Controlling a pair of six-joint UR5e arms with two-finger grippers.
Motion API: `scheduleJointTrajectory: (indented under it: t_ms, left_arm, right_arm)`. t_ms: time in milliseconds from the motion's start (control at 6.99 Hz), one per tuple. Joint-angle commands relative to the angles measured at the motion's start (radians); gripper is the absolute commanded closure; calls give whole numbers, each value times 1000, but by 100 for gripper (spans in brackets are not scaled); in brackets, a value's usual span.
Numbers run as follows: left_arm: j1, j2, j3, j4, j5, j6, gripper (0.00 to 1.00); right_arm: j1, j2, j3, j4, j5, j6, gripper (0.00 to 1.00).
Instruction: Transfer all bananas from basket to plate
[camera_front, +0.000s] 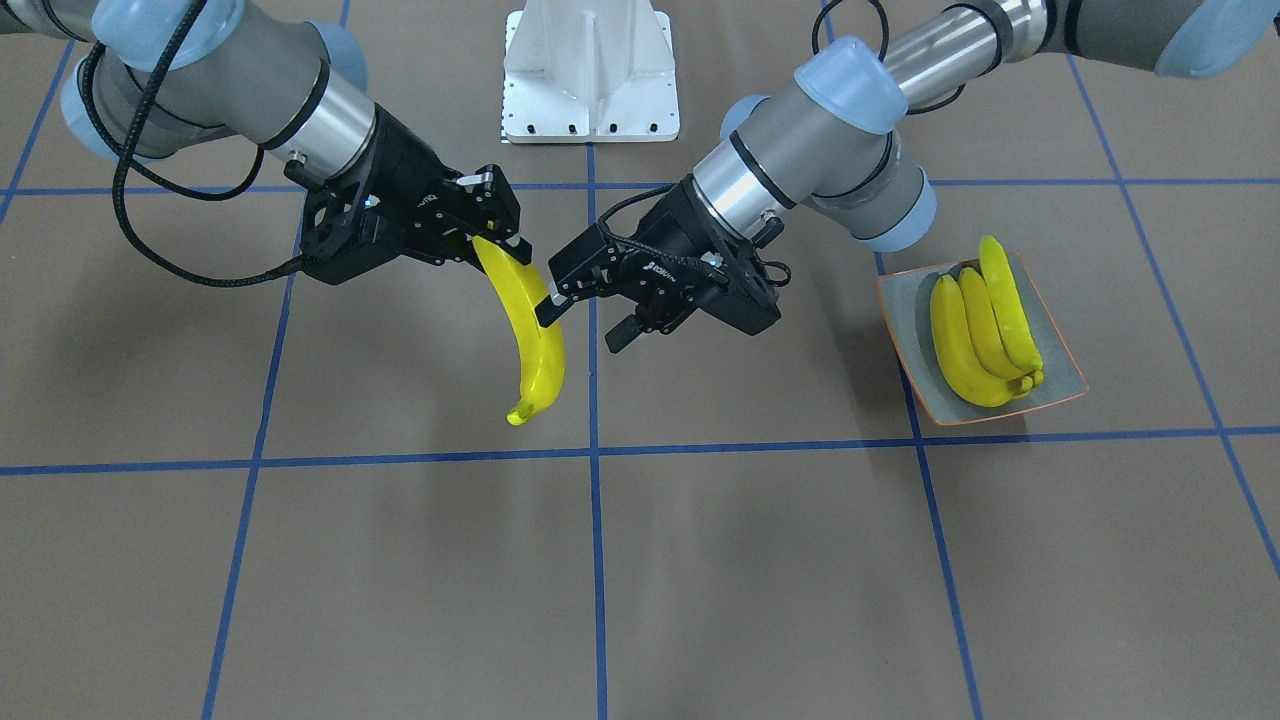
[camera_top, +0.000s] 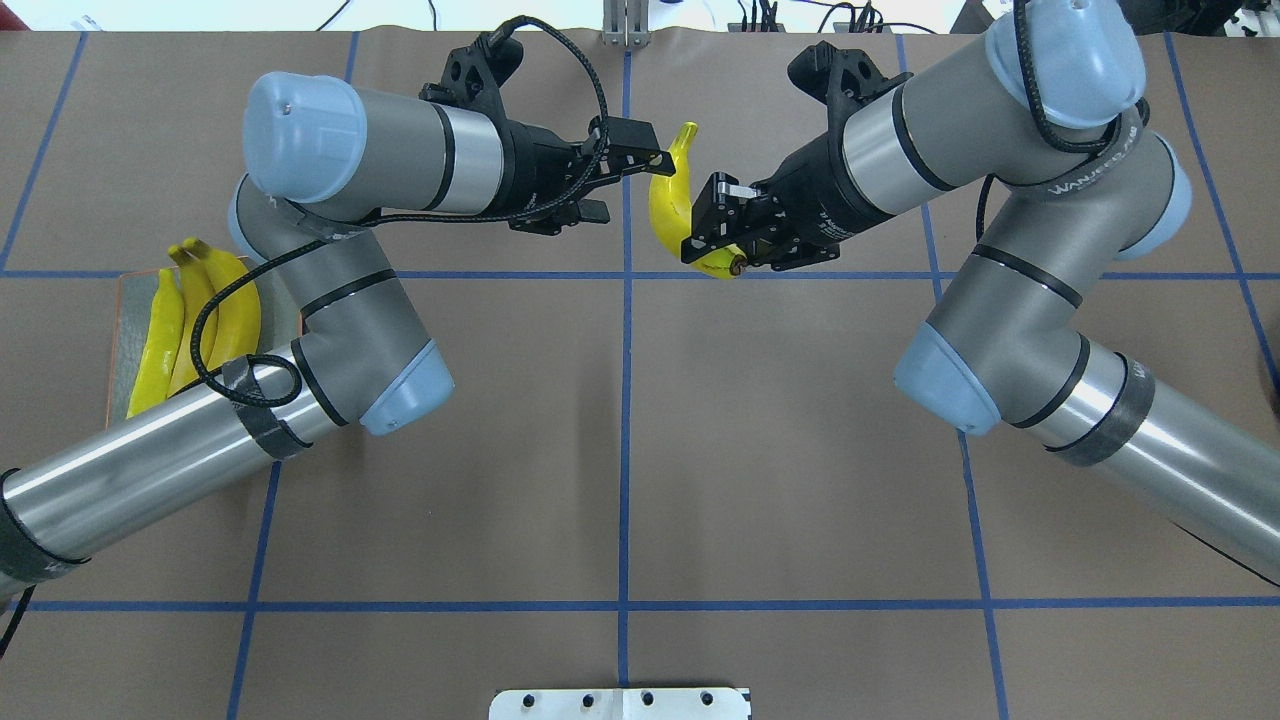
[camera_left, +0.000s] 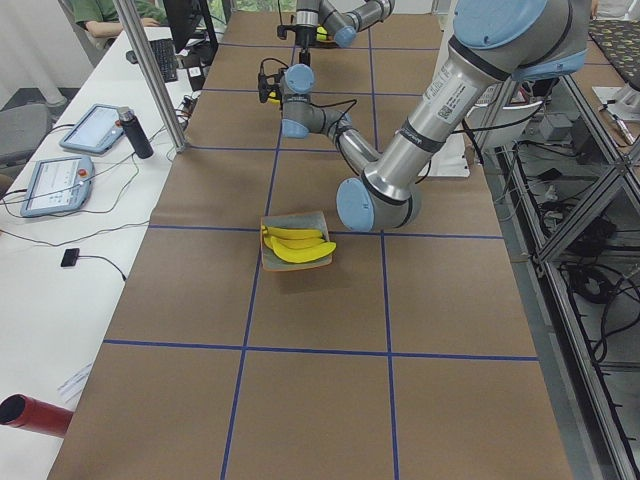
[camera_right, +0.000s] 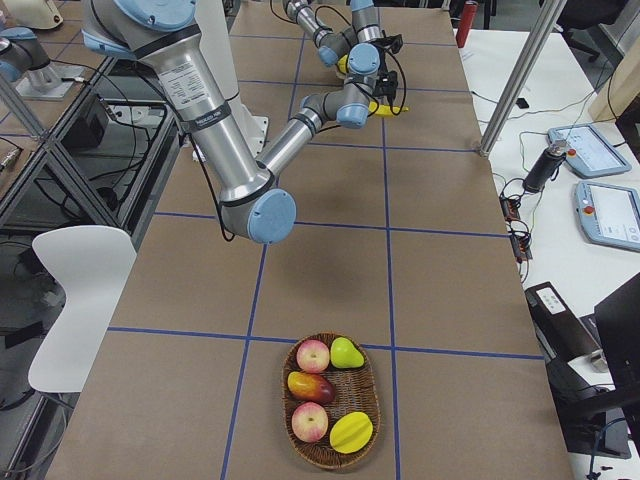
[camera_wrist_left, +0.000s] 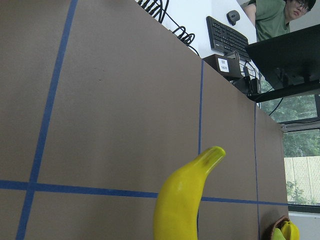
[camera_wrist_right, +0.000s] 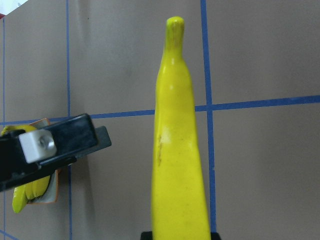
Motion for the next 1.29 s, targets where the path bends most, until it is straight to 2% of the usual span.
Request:
scheduleJointTrajectory:
  t_ms: [0,286,859,1145]
  left_arm:
    - [2,-18,18,1,25,-2,0]
    - [2,-46,58,1,29,-2,0]
    - [25,-49,72,1,47,-2,1]
    - [26,-49,73,1,47,-17,13]
  right_arm:
    - [-1,2,18,1,-3,5,100]
    - [-1,2,29,1,-3,7,100]
    - [-2,2,30,1,-4,4,100]
    - [-7,2,29,1,-4,4,100]
